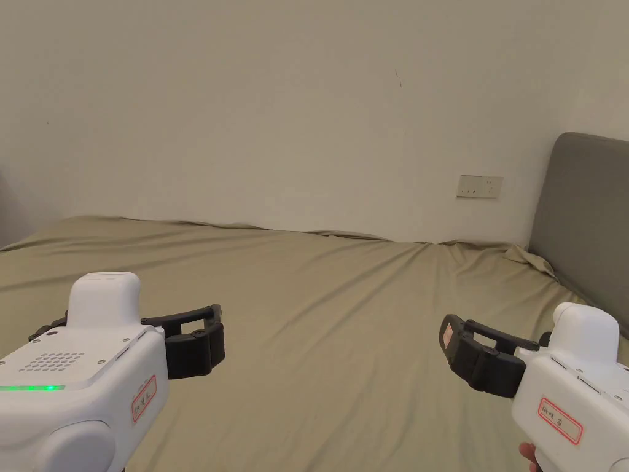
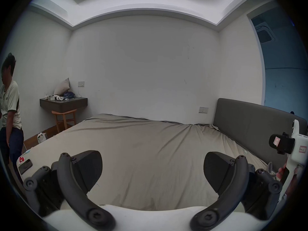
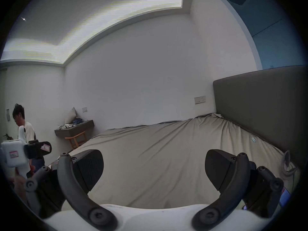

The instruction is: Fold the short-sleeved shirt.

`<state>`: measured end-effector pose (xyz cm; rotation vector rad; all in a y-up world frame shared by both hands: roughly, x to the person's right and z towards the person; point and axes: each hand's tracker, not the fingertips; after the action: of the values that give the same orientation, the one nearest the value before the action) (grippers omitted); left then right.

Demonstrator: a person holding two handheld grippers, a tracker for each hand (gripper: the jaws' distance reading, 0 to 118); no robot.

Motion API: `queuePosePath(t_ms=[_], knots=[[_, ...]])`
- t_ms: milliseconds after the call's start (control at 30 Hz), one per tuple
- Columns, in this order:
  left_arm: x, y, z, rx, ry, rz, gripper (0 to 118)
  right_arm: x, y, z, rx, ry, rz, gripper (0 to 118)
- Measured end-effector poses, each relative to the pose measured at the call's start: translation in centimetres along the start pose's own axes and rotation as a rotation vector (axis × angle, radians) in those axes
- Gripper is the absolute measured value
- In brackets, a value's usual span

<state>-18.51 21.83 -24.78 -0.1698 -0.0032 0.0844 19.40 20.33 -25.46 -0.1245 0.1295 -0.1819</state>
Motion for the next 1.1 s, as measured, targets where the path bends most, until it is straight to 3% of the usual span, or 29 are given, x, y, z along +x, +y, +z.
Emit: queuePosePath(t_ms=[100, 267, 700, 900, 1033, 1100], knots=[[0.1, 0.0, -0.1, 0.0, 0.003, -0.011, 118, 0.0, 0.3, -0.4, -0.035, -0.046, 0.017, 118], [0.0, 0.1, -0.3, -0.013, 0.005, 0.0, 118, 0.8, 0.3, -0.9, -0.076, -0.059, -0.021, 118], [-0.5, -0.4, -0.2, -0.022, 0.009, 0.019, 118, -0.2, 1.0, -0.6, -0.08, -0.066, 0.035, 118], [-0.5, -0.6, -0.1, -0.034, 0.002, 0.027, 118, -0.2, 0.9, -0.5, -0.089, -0.047, 0.019, 118], [-0.5, -0.8, 0.0, -0.048, 0.002, 0.023, 118, -0.3, 0.8, -1.2, -0.125, -0.199, 0.079, 118], [-0.5, -0.8, -0.1, -0.051, 0.004, 0.029, 118, 0.0, 0.7, -1.2, -0.125, -0.188, 0.065, 118]])
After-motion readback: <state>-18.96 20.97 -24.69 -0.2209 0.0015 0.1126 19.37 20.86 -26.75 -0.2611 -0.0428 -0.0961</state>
